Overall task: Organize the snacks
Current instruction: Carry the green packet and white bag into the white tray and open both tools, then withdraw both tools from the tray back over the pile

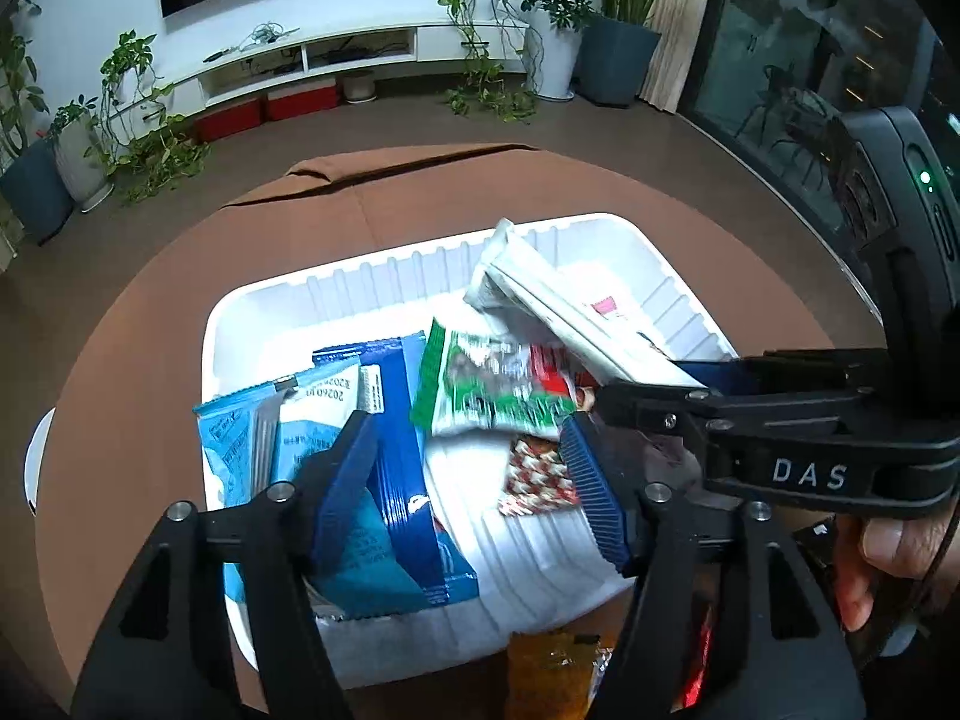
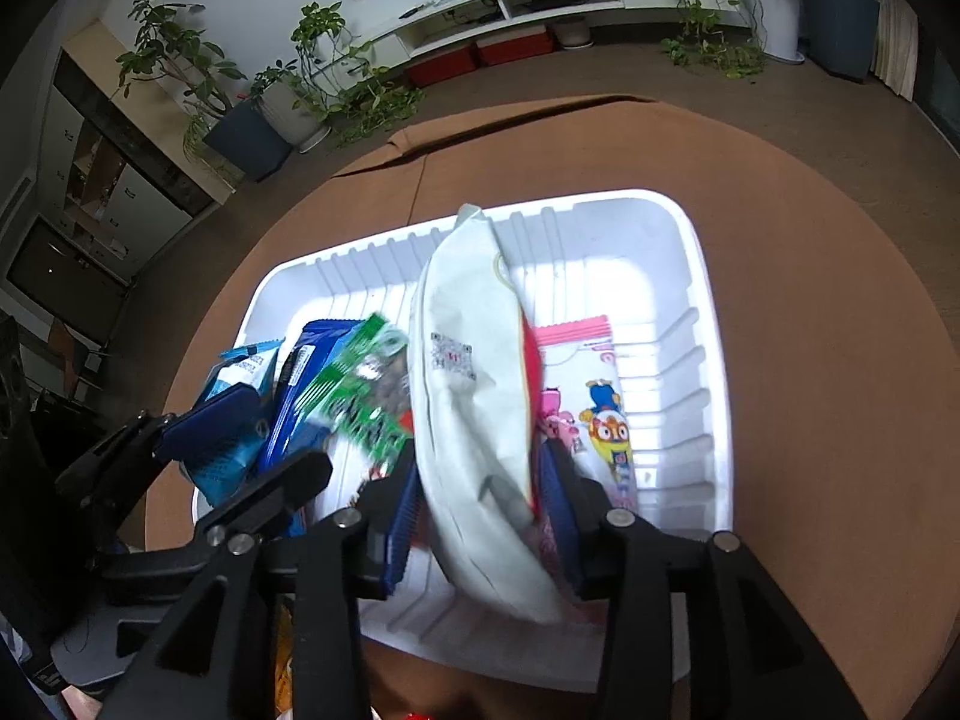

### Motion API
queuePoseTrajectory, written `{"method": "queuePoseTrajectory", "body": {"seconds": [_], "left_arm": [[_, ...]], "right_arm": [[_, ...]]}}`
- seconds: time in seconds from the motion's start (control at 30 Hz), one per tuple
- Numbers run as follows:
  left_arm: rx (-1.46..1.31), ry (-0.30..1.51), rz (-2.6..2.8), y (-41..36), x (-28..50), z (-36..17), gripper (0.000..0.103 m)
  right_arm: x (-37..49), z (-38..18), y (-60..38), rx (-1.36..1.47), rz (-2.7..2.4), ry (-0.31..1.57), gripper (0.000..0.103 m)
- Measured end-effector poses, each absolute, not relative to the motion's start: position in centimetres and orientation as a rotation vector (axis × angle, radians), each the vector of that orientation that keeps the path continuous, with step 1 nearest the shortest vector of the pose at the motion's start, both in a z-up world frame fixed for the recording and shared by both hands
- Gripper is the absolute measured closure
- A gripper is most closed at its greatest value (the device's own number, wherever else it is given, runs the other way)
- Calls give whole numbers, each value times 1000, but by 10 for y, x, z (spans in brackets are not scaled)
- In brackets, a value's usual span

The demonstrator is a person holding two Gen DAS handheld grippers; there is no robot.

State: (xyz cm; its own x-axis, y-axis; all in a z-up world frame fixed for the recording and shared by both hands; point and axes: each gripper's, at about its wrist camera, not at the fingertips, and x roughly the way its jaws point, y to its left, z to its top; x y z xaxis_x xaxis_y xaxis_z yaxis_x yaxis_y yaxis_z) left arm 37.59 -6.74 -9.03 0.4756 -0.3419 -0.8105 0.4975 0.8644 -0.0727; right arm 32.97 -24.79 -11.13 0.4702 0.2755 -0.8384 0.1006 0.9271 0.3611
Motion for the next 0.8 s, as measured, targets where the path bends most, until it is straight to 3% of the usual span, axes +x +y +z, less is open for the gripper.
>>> {"method": "queuePoseTrajectory", "body": {"seconds": [0.13, 0.2, 0.47, 0.67, 0.8], "left_arm": [[161, 912, -502, -58, 365, -74, 19], [150, 878, -500, -52, 355, -62, 0], [328, 659, -480, -34, 270, -27, 0], [146, 748, -421, 17, 218, -43, 0], [97, 847, -461, 26, 180, -73, 0]], "right_arm": [[319, -96, -251, 386, 109, 1041, 43], [309, -85, -253, 397, 118, 1010, 38], [228, -26, -269, 531, 167, 780, 1], [149, -11, -259, 469, 219, 701, 0], [110, -26, -251, 388, 175, 750, 0]]}}
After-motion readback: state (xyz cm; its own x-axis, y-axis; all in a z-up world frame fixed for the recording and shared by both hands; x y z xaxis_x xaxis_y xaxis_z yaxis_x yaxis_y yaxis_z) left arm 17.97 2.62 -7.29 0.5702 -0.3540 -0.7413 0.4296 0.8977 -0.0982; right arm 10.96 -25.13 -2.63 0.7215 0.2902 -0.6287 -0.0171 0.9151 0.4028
